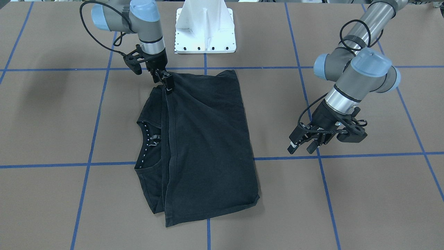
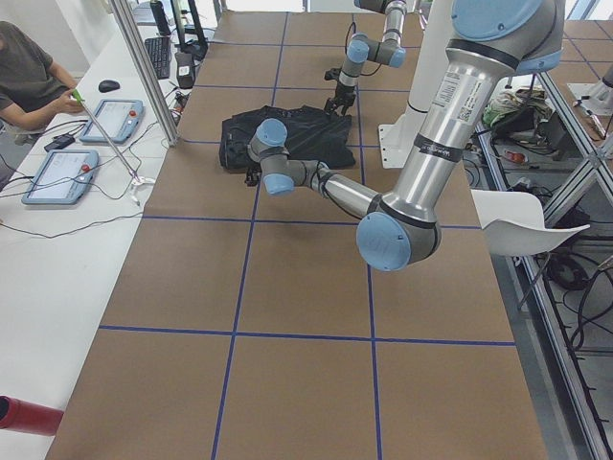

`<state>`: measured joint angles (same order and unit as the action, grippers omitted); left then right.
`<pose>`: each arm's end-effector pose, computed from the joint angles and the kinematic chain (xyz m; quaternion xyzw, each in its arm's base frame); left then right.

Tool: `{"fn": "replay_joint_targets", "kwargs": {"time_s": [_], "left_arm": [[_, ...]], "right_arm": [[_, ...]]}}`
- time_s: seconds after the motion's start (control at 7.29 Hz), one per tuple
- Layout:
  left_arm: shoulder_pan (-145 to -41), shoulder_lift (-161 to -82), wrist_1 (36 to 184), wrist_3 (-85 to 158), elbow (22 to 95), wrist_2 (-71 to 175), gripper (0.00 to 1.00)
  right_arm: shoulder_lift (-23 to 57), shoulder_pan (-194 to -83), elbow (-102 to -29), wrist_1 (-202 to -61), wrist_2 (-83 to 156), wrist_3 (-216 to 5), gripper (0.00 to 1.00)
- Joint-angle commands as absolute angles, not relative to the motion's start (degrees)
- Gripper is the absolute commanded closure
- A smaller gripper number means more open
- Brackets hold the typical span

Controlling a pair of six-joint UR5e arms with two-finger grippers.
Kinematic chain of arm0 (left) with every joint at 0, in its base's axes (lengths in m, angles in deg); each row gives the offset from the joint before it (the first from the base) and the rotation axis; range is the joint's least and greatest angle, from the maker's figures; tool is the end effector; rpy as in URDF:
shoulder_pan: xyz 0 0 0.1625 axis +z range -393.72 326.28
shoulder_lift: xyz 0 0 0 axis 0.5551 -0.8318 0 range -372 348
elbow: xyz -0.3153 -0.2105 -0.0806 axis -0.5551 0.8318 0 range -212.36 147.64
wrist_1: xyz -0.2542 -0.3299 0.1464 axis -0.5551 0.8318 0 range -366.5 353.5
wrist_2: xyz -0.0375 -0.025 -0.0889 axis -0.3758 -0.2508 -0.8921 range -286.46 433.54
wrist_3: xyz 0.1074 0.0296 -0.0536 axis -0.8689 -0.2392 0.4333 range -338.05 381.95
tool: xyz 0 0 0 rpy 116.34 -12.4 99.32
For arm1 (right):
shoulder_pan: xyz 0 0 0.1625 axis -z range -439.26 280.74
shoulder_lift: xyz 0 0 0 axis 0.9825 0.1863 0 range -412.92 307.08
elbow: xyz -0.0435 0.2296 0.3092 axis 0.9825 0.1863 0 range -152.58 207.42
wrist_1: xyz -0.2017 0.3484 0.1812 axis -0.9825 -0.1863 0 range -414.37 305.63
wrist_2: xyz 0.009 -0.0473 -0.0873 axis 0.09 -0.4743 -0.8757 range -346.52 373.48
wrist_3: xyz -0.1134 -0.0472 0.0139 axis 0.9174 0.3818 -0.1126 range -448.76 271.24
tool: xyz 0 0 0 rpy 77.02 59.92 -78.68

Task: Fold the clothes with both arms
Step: 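Grasp the shirt's near corner by the collar with the right gripper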

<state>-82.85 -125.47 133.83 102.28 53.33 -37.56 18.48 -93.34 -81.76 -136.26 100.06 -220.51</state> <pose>0.3875 -0.5835 0.3269 0.1440 0.5620 -0.1745 0.7956 -0.5616 -0.2858 0.2863 -0.0665 -0.3849 0.4412 0.8079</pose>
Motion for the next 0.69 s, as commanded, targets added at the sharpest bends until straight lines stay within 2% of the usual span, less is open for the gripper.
{"fn": "replay_joint_targets", "kwargs": {"time_s": [0.0,0.14,0.55], "left_arm": [[-82.85,-125.38,133.86,102.28,53.33,-37.56,0.13],[-82.85,-125.38,133.77,102.28,53.33,-37.56,0.13],[-82.85,-125.38,133.77,102.28,53.33,-37.56,0.13]], "right_arm": [[18.36,-93.41,-81.83,-136.28,100.06,-220.59,0.70],[18.54,-93.41,-81.83,-136.11,100.40,-220.16,1.00],[18.45,-93.59,-82.36,-136.10,100.58,-219.63,1.00]]}}
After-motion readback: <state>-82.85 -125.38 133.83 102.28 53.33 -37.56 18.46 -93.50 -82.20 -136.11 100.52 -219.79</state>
